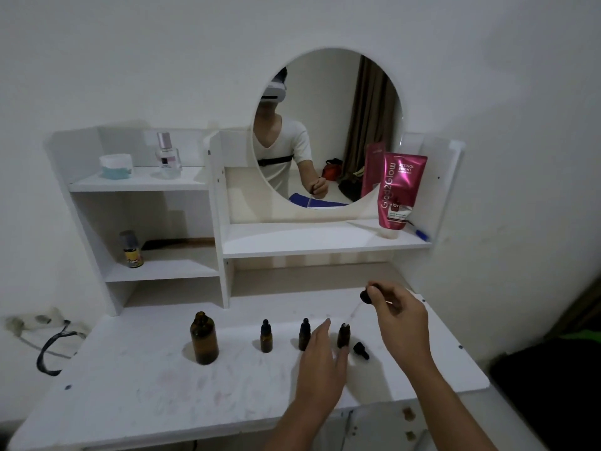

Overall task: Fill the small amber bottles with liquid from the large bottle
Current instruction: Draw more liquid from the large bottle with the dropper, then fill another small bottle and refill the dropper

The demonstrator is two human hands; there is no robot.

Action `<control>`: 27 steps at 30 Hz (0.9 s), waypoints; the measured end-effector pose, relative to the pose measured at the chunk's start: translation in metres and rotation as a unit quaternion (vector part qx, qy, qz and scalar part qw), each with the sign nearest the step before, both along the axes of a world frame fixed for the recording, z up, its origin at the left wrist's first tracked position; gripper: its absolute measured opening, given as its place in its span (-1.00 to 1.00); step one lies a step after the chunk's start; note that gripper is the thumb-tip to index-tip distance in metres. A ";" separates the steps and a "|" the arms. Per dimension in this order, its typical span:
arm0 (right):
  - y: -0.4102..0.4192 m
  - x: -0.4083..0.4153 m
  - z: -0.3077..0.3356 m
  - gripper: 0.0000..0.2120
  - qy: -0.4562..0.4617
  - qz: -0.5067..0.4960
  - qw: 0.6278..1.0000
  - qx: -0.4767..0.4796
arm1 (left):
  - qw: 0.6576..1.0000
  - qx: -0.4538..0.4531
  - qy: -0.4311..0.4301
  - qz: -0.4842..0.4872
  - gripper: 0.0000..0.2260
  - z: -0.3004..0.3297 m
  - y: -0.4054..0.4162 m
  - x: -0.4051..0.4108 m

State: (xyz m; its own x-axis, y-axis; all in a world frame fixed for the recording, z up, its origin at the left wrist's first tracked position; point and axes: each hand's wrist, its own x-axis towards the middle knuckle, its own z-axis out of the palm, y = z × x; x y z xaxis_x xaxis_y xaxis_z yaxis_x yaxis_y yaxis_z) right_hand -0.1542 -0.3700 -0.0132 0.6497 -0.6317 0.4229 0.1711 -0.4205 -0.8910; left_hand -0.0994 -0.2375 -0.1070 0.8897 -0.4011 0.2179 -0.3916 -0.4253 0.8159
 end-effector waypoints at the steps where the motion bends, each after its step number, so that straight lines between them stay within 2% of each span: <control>1: -0.002 0.001 0.000 -0.89 -0.003 0.002 1.000 0.001 | 1.000 0.001 0.002 -0.002 -0.45 0.000 -0.005 0.003; 6: -0.009 0.003 -0.005 -0.89 -0.010 0.014 1.000 -0.003 | 1.000 -0.011 0.018 -0.012 -0.51 -0.006 -0.019 0.015; 11: -0.013 0.005 -0.014 -0.89 -0.004 0.025 0.999 -0.022 | 0.999 -0.036 -0.015 0.002 -0.79 -0.012 -0.022 0.017; 13: -0.011 0.008 -0.017 -0.90 0.009 0.037 0.999 -0.030 | 0.999 -0.041 -0.022 -0.001 -0.83 -0.015 -0.023 0.019; 18: -0.005 0.022 -0.026 -0.90 0.052 0.051 0.994 -0.087 | 0.998 -0.048 -0.039 -0.012 -0.84 -0.022 -0.024 0.023; 23: -0.001 0.029 -0.030 -0.79 0.051 0.024 0.989 -0.134 | 0.998 -0.054 -0.038 -0.024 -0.84 -0.026 -0.026 0.026; 27: 0.000 0.031 -0.030 -0.83 0.063 0.029 0.991 -0.114 | 0.997 -0.061 -0.031 -0.025 -0.84 -0.027 -0.026 0.026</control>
State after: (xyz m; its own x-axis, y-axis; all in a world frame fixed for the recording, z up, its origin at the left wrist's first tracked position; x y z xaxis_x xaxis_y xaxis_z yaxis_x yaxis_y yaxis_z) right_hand -0.1237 -0.3701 -0.0427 0.7395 -0.4888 0.4627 0.0943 -0.6055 -0.7903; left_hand -0.0738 -0.2639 -0.1339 0.8529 -0.4114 0.3214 -0.4608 -0.3039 0.8338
